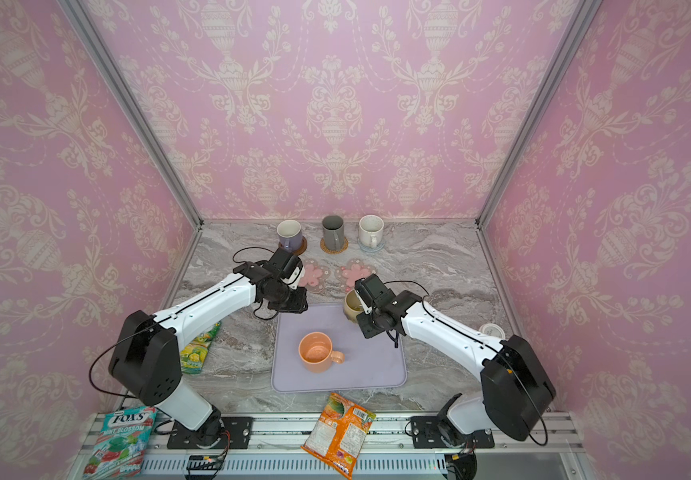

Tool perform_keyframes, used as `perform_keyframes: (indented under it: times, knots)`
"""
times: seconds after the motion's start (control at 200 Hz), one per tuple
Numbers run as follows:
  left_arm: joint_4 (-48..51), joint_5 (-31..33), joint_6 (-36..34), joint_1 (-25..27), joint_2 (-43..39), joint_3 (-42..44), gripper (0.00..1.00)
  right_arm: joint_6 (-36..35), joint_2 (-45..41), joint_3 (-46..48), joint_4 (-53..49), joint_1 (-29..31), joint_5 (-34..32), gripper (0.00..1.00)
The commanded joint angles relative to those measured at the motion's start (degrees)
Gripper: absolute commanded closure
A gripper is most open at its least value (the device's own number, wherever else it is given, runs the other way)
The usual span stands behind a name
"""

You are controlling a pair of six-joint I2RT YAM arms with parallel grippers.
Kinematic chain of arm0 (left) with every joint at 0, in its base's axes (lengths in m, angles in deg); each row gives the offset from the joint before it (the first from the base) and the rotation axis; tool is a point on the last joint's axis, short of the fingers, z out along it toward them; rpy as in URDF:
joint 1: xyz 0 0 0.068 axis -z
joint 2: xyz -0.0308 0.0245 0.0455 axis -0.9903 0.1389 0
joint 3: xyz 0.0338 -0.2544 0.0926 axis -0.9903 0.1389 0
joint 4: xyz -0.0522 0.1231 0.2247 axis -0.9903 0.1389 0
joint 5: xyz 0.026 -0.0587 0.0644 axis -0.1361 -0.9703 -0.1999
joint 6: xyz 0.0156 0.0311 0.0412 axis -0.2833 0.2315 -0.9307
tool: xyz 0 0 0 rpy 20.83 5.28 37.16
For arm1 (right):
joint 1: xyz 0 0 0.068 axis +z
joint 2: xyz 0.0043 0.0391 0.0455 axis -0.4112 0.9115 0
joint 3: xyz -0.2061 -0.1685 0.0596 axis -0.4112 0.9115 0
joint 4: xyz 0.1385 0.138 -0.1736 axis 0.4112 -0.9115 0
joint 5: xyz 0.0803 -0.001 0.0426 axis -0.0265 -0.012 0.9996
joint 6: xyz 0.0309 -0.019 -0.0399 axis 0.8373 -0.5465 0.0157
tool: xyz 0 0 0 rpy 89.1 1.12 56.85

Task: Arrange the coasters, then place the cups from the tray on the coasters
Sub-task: 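Carry the yellow mug toward the pink flower coaster while the left gripper draws back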

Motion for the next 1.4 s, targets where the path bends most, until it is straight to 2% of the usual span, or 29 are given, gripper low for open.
perform_keyframes:
  times: [0.0,0.18,0.26,0.62,0.966,1.396]
  knots:
    - [0.1,-0.3,-0.9,-1.6,0.3,-0.4,0.65,0.3,1.4,-5.2,4.6,-1.6,-3.1,1.00]
    - [0.3,-0.7,-1.9,-3.9,1.2,-1.0,0.65,2.6,7.0,-9.6,7.4,-4.3,-2.5,1.00]
    - [0.2,-1.2,-2.1,-5.1,1.7,-1.0,0.65,3.5,10.0,-14.3,7.8,-5.2,-2.6,1.00]
    - [0.2,-3.1,-3.6,-9.6,4.8,-3.4,0.65,4.7,22.1,-26.9,7.5,-6.3,-3.5,1.00]
    - [0.9,-4.4,-4.9,-11.5,8.5,-7.0,0.65,8.4,26.7,-29.2,8.2,-7.9,-4.9,1.00]
    - [0.9,-5.5,-4.9,-12.2,11.0,-8.4,0.65,8.9,29.3,-29.8,9.7,-8.6,-3.8,1.00]
